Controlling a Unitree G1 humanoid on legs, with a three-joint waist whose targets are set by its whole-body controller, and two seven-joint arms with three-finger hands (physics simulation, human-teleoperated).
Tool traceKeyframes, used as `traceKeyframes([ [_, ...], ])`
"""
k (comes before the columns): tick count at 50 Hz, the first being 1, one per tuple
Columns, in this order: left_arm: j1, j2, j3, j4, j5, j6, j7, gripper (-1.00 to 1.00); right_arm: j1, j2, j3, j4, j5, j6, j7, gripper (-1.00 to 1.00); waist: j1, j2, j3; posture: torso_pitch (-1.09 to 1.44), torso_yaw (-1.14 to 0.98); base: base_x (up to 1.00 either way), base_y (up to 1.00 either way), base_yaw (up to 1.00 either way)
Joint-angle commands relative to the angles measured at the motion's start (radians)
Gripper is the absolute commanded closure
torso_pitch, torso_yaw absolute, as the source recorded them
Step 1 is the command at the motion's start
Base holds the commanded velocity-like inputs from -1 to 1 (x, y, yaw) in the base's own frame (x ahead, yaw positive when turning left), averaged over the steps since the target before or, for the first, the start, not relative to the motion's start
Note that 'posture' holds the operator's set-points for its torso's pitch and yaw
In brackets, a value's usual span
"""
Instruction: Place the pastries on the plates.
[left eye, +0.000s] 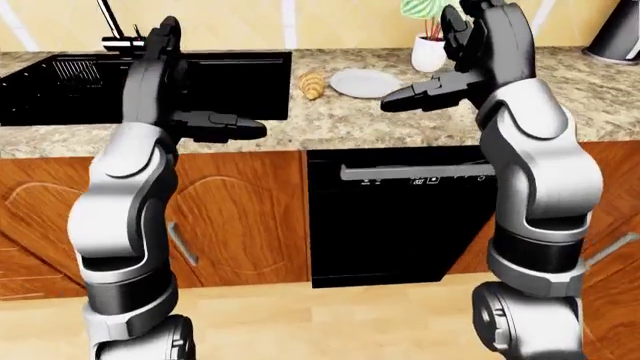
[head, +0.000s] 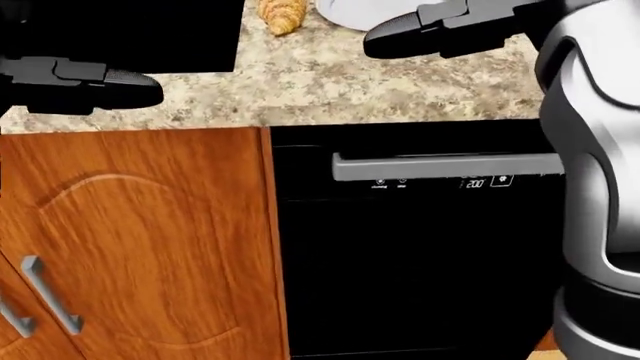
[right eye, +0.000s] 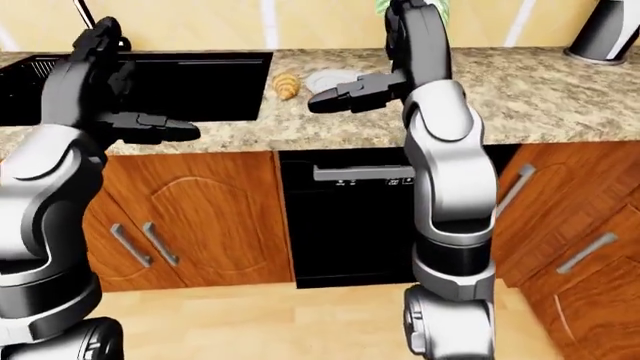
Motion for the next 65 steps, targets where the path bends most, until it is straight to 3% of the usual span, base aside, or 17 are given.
traceKeyframes([
  [1, -0.037, 0.023, 0.026, -0.044, 0.009, -0.037, 0.013, -1.0, -0.039, -0.004, -0.001, -0.03, 0.003, -0.038, -0.001, -1.0, 0.002, 0.004, -0.023, 0.0, 0.0, 0.4, -0.54, 0.0],
  [3, -0.041, 0.027, 0.027, -0.039, 0.007, -0.038, 0.015, -1.0, -0.039, -0.004, 0.002, -0.03, 0.001, -0.04, 0.002, -1.0, 0.0, 0.019, -0.027, 0.0, 0.0, 0.4, -0.38, 0.0],
  [6, -0.043, 0.032, 0.029, -0.037, 0.005, -0.04, 0.017, -1.0, -0.04, -0.003, 0.007, -0.026, -0.008, -0.048, 0.011, -1.0, 0.008, -0.012, -0.031, 0.0, 0.0, 0.04, 0.0, 0.0],
  [17, -0.046, 0.049, 0.038, -0.044, -0.007, -0.031, 0.021, -1.0, -0.052, 0.007, 0.012, -0.02, -0.027, -0.046, 0.029, -1.0, 0.021, 0.05, -0.048, 0.0, 0.0, 0.15, 0.0, 0.0],
  [19, -0.046, 0.048, 0.04, -0.043, -0.011, -0.03, 0.023, -1.0, -0.049, 0.008, 0.012, -0.008, -0.033, -0.058, 0.033, -1.0, 0.019, 0.023, -0.034, 0.0, 0.0, 0.19, 0.0, 0.0],
  [21, -0.045, 0.049, 0.042, -0.043, -0.014, -0.03, 0.025, -1.0, -0.048, 0.011, 0.017, -0.008, -0.038, -0.061, 0.038, -1.0, -0.001, -0.056, -0.056, 0.0, 0.0, 0.2, 0.0, 0.0],
  [25, -0.036, 0.052, 0.041, -0.043, -0.016, -0.036, 0.026, -1.0, -0.04, 0.016, 0.026, -0.005, -0.056, -0.075, 0.05, -1.0, -0.007, -0.025, -0.062, 0.0, 0.0, 0.19, 0.0, 0.0],
  [31, -0.027, 0.056, 0.047, -0.048, -0.02, -0.036, 0.025, -1.0, -0.037, 0.022, 0.028, -0.01, -0.076, -0.076, 0.058, -1.0, -0.008, 0.006, -0.023, 0.0, 0.0, 0.01, 0.0, 0.0],
  [36, -0.019, 0.059, 0.051, -0.055, -0.025, -0.034, 0.027, -1.0, -0.035, 0.025, 0.024, -0.017, -0.071, -0.083, 0.063, -1.0, -0.019, 0.093, -0.057, 0.0, 0.0, 0.11, 0.08, 0.0],
  [37, -0.017, 0.059, 0.051, -0.057, -0.025, -0.033, 0.027, -1.0, -0.034, 0.025, 0.021, -0.019, -0.071, -0.079, 0.063, -1.0, -0.011, 0.083, -0.062, 0.0, 0.0, 0.1, 0.0, 0.0],
  [39, -0.016, 0.058, 0.051, -0.058, -0.027, -0.034, 0.029, -1.0, -0.031, 0.026, 0.017, -0.023, -0.07, -0.079, 0.059, -1.0, -0.014, 0.117, -0.056, 0.0, 0.0, 0.09, 0.0, 0.0],
  [47, -0.009, 0.054, 0.049, -0.053, -0.028, -0.042, 0.029, -1.0, -0.024, 0.031, 0.023, -0.023, -0.068, -0.085, 0.054, -1.0, 0.004, 0.051, -0.054, 0.0, 0.0, 0.09, 0.0, 0.0],
  [51, -0.006, 0.062, 0.054, -0.064, -0.029, -0.036, 0.025, -1.0, -0.021, 0.03, 0.021, -0.025, -0.068, -0.085, 0.054, -1.0, 0.014, -0.033, -0.066, 0.0, 0.0, 0.09, 0.0, 0.0],
  [52, -0.007, 0.064, 0.055, -0.062, -0.028, -0.034, 0.025, -1.0, -0.021, 0.035, 0.018, -0.026, -0.062, -0.09, 0.051, -1.0, 0.012, 0.005, -0.037, 0.0, 0.0, 0.0, 0.0, 0.0],
  [56, -0.013, 0.071, 0.057, -0.058, -0.027, -0.029, 0.023, -1.0, -0.021, 0.034, 0.02, -0.025, -0.058, -0.098, 0.049, -1.0, 0.006, 0.006, -0.036, 0.0, 0.0, 0.0, 0.0, 0.0],
  [60, -0.024, 0.073, 0.065, -0.061, -0.036, -0.015, 0.029, -1.0, -0.022, 0.034, 0.023, -0.021, -0.056, -0.101, 0.048, -1.0, -0.004, 0.054, -0.026, 0.0, 0.0, 0.0, 0.0, 0.0],
  [65, -0.028, 0.081, 0.059, -0.052, -0.034, -0.02, 0.029, -1.0, -0.024, 0.031, 0.023, -0.024, -0.056, -0.097, 0.053, -1.0, -0.009, 0.039, -0.043, 0.0, 0.0, 0.0, 0.0, 0.0],
])
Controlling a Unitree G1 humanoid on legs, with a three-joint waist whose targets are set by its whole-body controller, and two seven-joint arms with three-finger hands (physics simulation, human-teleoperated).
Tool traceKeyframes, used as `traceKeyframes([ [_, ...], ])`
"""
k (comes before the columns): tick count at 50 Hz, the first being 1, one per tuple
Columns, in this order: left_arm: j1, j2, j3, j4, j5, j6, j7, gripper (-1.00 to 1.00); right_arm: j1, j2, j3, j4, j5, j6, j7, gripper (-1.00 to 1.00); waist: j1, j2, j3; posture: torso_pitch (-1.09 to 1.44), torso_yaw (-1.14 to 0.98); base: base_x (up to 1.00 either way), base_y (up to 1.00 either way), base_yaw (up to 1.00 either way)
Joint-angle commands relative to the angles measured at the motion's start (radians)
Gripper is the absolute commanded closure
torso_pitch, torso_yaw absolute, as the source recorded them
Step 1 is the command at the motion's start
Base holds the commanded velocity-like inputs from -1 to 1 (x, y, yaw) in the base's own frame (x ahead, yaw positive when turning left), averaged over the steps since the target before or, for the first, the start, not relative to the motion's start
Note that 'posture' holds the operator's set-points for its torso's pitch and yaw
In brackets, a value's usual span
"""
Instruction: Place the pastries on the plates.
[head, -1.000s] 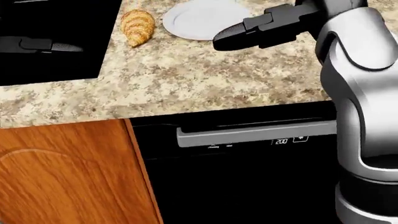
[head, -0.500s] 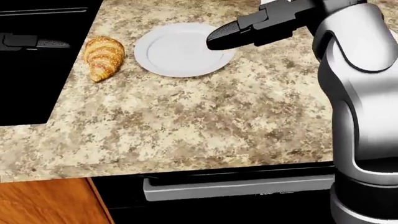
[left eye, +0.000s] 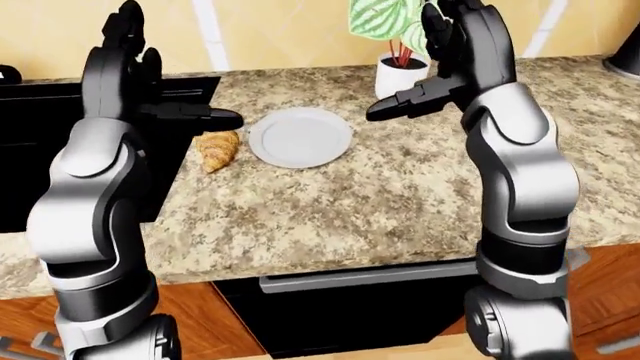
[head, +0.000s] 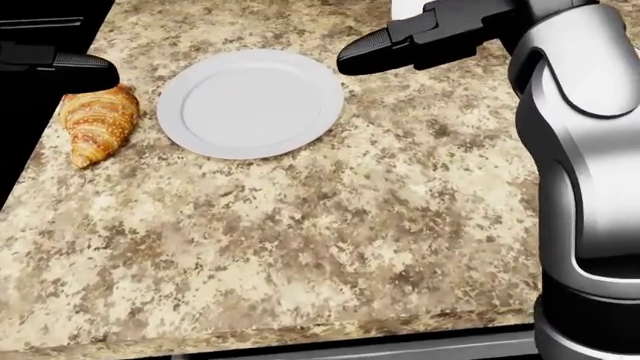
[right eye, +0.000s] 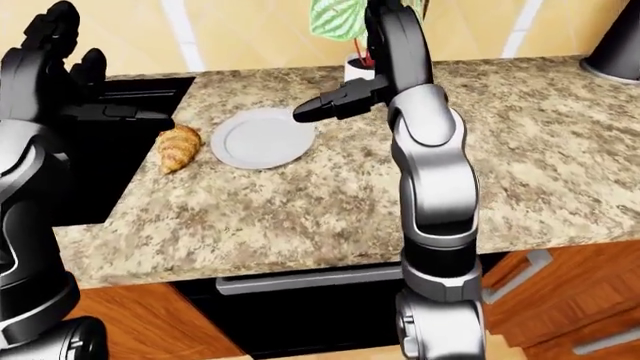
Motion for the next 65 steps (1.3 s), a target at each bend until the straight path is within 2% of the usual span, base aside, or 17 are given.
traceKeyframes([
  [1, -0.029, 0.012, 0.005, -0.023, 0.005, -0.035, 0.002, -1.0, -0.031, -0.01, -0.013, -0.028, -0.004, -0.031, -0.004, -1.0, -0.002, 0.003, -0.03, 0.0, 0.0, 0.0, 0.0, 0.0],
  [8, -0.023, 0.011, 0.02, -0.003, -0.007, -0.05, -0.004, -1.0, -0.024, -0.009, -0.014, -0.042, -0.006, -0.024, -0.001, -1.0, 0.002, -0.001, -0.034, 0.0, 0.0, 0.0, 0.0, 0.0],
  [13, -0.05, 0.042, 0.002, 0.072, 0.004, -0.098, -0.045, -1.0, -0.025, -0.008, -0.012, -0.043, -0.009, -0.022, 0.0, -1.0, 0.004, 0.0, -0.031, 0.0, 0.0, 0.0, 0.0, 0.0],
  [15, -0.076, 0.068, -0.008, 0.171, 0.029, -0.168, -0.082, -1.0, -0.021, -0.008, -0.013, -0.048, -0.011, -0.022, 0.0, -1.0, 0.005, 0.0, -0.029, 0.0, 0.0, 0.0, 0.0, 0.0],
  [20, -0.115, 0.089, -0.025, 0.294, 0.082, -0.218, -0.159, -1.0, -0.017, -0.011, -0.015, -0.056, -0.01, -0.015, 0.002, -1.0, 0.007, 0.002, -0.029, 0.0, 0.0, 0.0, 0.0, 0.0],
  [21, -0.126, 0.108, -0.045, 0.335, 0.109, -0.228, -0.193, -1.0, -0.017, -0.011, -0.015, -0.058, -0.01, -0.014, 0.003, -1.0, 0.007, 0.002, -0.029, 0.0, 0.0, 0.0, 0.0, 0.0],
  [25, -0.171, 0.122, -0.057, 0.477, 0.183, -0.304, -0.271, -1.0, -0.013, -0.011, -0.014, -0.061, -0.011, -0.013, 0.003, -1.0, 0.008, 0.001, -0.028, 0.0, 0.0, 0.0, 0.0, 0.0],
  [28, -0.194, 0.118, -0.066, 0.587, 0.229, -0.379, -0.327, -1.0, -0.013, -0.013, -0.016, -0.063, -0.013, -0.011, 0.004, -1.0, 0.008, 0.001, -0.029, 0.0, 0.0, 0.0, 0.0, 0.0],
  [32, -0.266, 0.11, -0.077, 0.772, 0.282, -0.487, -0.35, -1.0, -0.012, -0.013, -0.015, -0.062, -0.015, -0.011, 0.006, -1.0, 0.01, -0.001, -0.031, 0.0, 0.0, 0.0, 0.0, 0.0],
  [43, -0.406, 0.074, -0.105, 1.177, 0.368, -0.733, -0.318, -1.0, -0.013, -0.018, -0.015, -0.052, -0.023, -0.017, 0.012, -1.0, 0.012, -0.008, -0.039, 0.0, 0.0, 0.0, 0.0, 0.0],
  [56, -0.441, 0.041, -0.129, 1.37, 0.417, -0.869, -0.288, -1.0, 0.005, -0.018, -0.018, -0.069, -0.028, -0.011, 0.014, -1.0, 0.012, -0.01, -0.048, 0.0, 0.0, 0.0, 0.0, 0.0],
  [65, -0.45, 0.034, -0.138, 1.451, 0.459, -0.907, -0.244, -1.0, 0.011, -0.015, -0.015, -0.07, -0.036, -0.013, 0.015, -1.0, 0.011, -0.01, -0.054, 0.0, 0.0, 0.0, 0.0, 0.0],
])
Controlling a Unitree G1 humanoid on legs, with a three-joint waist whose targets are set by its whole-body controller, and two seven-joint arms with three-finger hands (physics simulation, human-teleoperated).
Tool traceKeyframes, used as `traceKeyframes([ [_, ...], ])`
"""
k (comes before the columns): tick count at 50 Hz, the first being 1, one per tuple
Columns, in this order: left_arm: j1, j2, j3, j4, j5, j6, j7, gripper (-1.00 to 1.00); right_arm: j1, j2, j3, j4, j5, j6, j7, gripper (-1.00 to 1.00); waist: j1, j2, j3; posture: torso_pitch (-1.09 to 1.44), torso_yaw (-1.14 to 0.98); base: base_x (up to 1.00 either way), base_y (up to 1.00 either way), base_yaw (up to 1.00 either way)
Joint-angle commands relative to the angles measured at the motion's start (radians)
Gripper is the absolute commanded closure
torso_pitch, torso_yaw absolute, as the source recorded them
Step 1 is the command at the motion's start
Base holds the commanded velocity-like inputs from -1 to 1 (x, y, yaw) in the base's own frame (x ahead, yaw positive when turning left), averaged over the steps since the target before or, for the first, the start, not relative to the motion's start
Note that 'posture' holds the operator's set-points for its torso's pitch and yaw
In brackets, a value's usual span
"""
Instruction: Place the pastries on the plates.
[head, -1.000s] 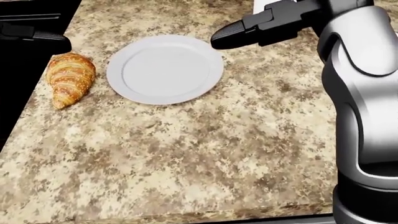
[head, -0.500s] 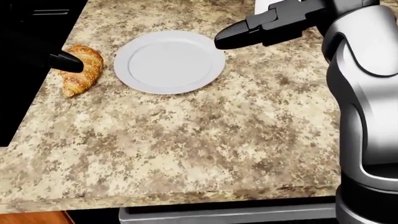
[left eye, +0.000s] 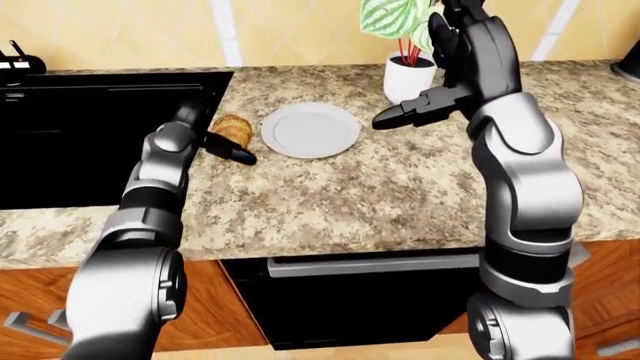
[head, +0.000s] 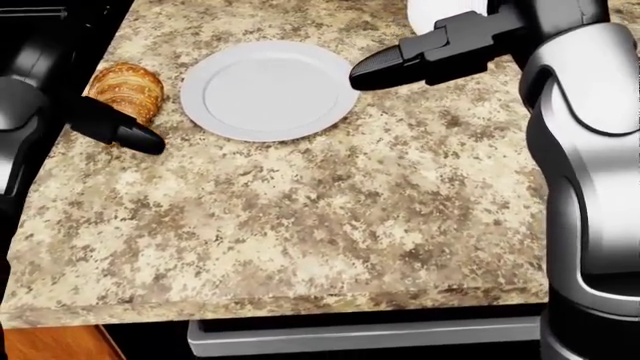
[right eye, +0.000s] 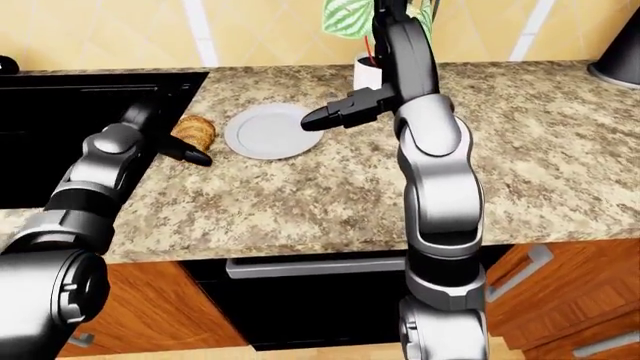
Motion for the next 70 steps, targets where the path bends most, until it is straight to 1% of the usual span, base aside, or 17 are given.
traceKeyframes([
  [1, -0.051, 0.016, 0.008, -0.03, 0.007, -0.039, 0.024, -1.0, -0.031, -0.008, -0.008, -0.028, -0.005, -0.028, -0.004, -1.0, 0.0, 0.004, -0.033, 0.0, 0.0, 0.0, 0.0, 0.0],
  [8, -0.049, 0.01, 0.014, 0.009, 0.017, -0.042, 0.051, -1.0, -0.028, -0.011, -0.012, -0.048, -0.006, -0.011, 0.001, -1.0, 0.0, 0.004, -0.035, 0.0, 0.0, 0.0, 0.0, 0.0],
  [28, -0.031, 0.01, 0.004, 0.03, 0.051, -0.024, 0.049, -1.0, -0.025, -0.012, -0.013, -0.05, -0.011, -0.012, 0.004, -1.0, -0.003, 0.007, -0.038, 0.0, 0.0, 0.0, 0.0, 0.0],
  [31, -0.026, 0.008, 0.003, 0.031, 0.059, -0.023, 0.05, -0.9, -0.021, -0.011, -0.013, -0.056, -0.012, -0.01, 0.004, -1.0, -0.003, 0.007, -0.037, 0.0, 0.0, 0.0, 0.0, 0.0],
  [33, -0.025, 0.008, 0.004, 0.032, 0.063, -0.021, 0.05, -0.76, -0.02, -0.011, -0.013, -0.057, -0.012, -0.01, 0.003, -1.0, -0.003, 0.007, -0.037, 0.0, 0.0, 0.0, 0.0, 0.0],
  [34, -0.026, 0.007, 0.005, 0.032, 0.063, -0.02, 0.05, -0.78, -0.019, -0.012, -0.012, -0.058, -0.013, -0.01, 0.004, -1.0, -0.003, 0.007, -0.037, 0.0, 0.0, 0.0, 0.0, 0.0],
  [36, -0.024, 0.006, 0.003, 0.032, 0.067, -0.018, 0.046, -0.66, -0.014, -0.011, -0.016, -0.062, -0.011, -0.009, 0.003, -1.0, -0.003, 0.007, -0.037, 0.0, 0.0, 0.0, 0.0, 0.0],
  [37, -0.024, 0.006, 0.003, 0.032, 0.068, -0.016, 0.046, -0.55, -0.013, -0.012, -0.015, -0.064, -0.011, -0.008, 0.003, -1.0, -0.003, 0.006, -0.037, 0.0, 0.0, 0.0, 0.0, 0.0],
  [39, -0.024, 0.006, 0.003, 0.032, 0.071, -0.015, 0.047, -0.55, -0.012, -0.013, -0.017, -0.069, -0.01, -0.006, 0.003, -1.0, -0.003, 0.006, -0.036, 0.0, 0.0, 0.0, 0.0, 0.0],
  [41, -0.023, 0.006, 0.002, 0.032, 0.075, -0.014, 0.047, -0.44, -0.008, -0.014, -0.019, -0.076, -0.009, -0.002, 0.004, -1.0, -0.003, 0.007, -0.036, 0.0, 0.0, 0.0, 0.0, 0.0],
  [48, -0.029, 0.005, -0.005, 0.038, 0.097, -0.014, 0.053, -0.4, -0.009, -0.016, -0.018, -0.07, -0.008, -0.007, 0.002, -1.0, -0.002, 0.008, -0.036, 0.0, 0.0, 0.0, 0.0, 0.0],
  [50, -0.025, 0.007, -0.015, 0.04, 0.116, -0.015, 0.058, -0.25, -0.016, -0.016, -0.016, -0.069, -0.007, -0.005, 0.002, -1.0, -0.002, 0.008, -0.037, 0.0, 0.0, 0.0, 0.0, 0.0],
  [57, -0.023, 0.01, -0.02, 0.043, 0.159, -0.017, 0.074, -0.22, -0.021, -0.017, -0.016, -0.072, -0.007, 0.001, 0.002, -1.0, -0.003, 0.008, -0.037, 0.0, 0.0, 0.0, 0.0, 0.0],
  [59, -0.03, 0.014, -0.016, 0.043, 0.165, -0.017, 0.083, -0.15, -0.017, -0.013, -0.012, -0.069, -0.009, -0.005, -0.001, -1.0, -0.004, 0.008, -0.038, 0.0, 0.0, 0.0, 0.0, 0.0],
  [62, -0.04, 0.021, -0.01, 0.035, 0.167, -0.016, 0.091, 0.05, -0.013, -0.013, -0.013, -0.073, -0.012, -0.003, 0.0, -1.0, -0.005, 0.008, -0.039, 0.0, 0.0, 0.0, 0.0, 0.0],
  [66, -0.049, 0.033, -0.006, 0.029, 0.173, -0.01, 0.104, 0.17, -0.005, -0.015, -0.017, -0.087, -0.009, 0.003, 0.004, -1.0, -0.006, 0.008, -0.038, 0.0, 0.0, 0.0, 0.0, 0.0],
  [70, -0.069, 0.048, -0.003, 0.022, 0.178, 0.002, 0.124, 0.21, 0.006, -0.015, -0.02, -0.084, -0.008, -0.006, 0.002, -1.0, -0.006, 0.008, -0.037, 0.0, 0.0, 0.0, 0.0, 0.0],
])
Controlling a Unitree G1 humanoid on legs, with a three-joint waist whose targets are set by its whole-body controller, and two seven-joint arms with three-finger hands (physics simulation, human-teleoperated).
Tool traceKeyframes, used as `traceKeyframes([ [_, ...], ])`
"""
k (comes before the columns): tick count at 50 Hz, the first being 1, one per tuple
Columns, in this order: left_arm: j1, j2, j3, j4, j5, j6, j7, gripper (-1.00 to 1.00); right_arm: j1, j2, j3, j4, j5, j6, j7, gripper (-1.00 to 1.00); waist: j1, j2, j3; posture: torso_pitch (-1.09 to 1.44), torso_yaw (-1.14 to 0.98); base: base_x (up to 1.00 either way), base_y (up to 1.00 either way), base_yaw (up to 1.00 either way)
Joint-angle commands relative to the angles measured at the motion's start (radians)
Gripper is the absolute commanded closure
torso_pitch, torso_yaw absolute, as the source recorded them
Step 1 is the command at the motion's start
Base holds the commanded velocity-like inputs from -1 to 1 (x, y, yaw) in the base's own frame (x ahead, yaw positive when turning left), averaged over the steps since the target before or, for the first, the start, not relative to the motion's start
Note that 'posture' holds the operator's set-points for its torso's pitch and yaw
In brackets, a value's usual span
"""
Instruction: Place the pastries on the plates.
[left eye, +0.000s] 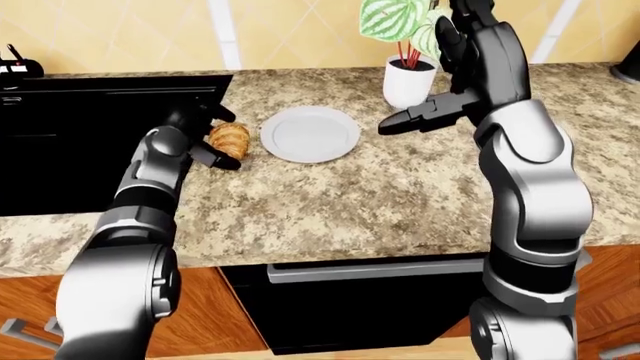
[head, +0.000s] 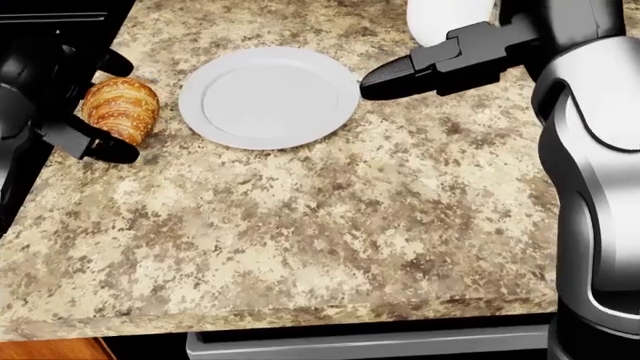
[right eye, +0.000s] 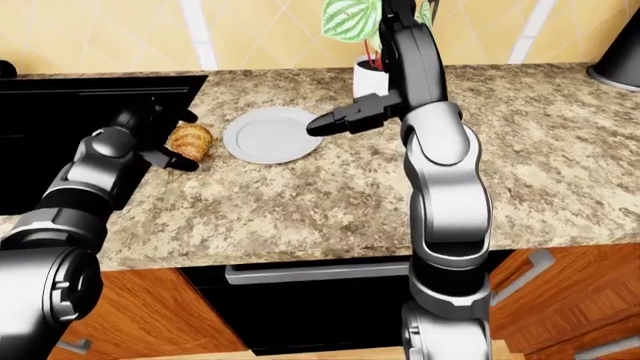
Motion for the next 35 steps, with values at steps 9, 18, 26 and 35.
traceKeyframes([
  [9, -0.118, 0.025, 0.002, -0.041, 0.014, -0.01, 0.045, 0.74, -0.036, -0.013, -0.009, -0.028, 0.003, -0.024, -0.006, -1.0, 0.002, 0.002, -0.031, 0.0, 0.0, 0.0, 0.0, 0.0],
  [18, -0.219, -0.003, -0.002, -0.006, 0.029, -0.008, 0.043, 1.0, -0.04, -0.019, -0.014, -0.035, 0.007, -0.016, -0.009, -1.0, 0.004, -0.001, -0.028, 0.0, 0.0, 0.0, 0.0, 0.0],
  [26, -0.275, -0.074, 0.002, 0.029, 0.031, -0.018, 0.061, 1.0, -0.023, -0.027, -0.025, -0.057, 0.016, -0.01, -0.011, -1.0, 0.006, -0.006, -0.026, 0.0, 0.0, 0.0, 0.0, 0.0],
  [35, -0.333, -0.16, 0.006, 0.053, 0.022, -0.026, 0.074, 1.0, -0.01, -0.047, -0.041, -0.123, 0.032, 0.039, -0.011, -1.0, 0.008, -0.015, -0.023, 0.0, 0.0, 0.0, 0.0, 0.0],
])
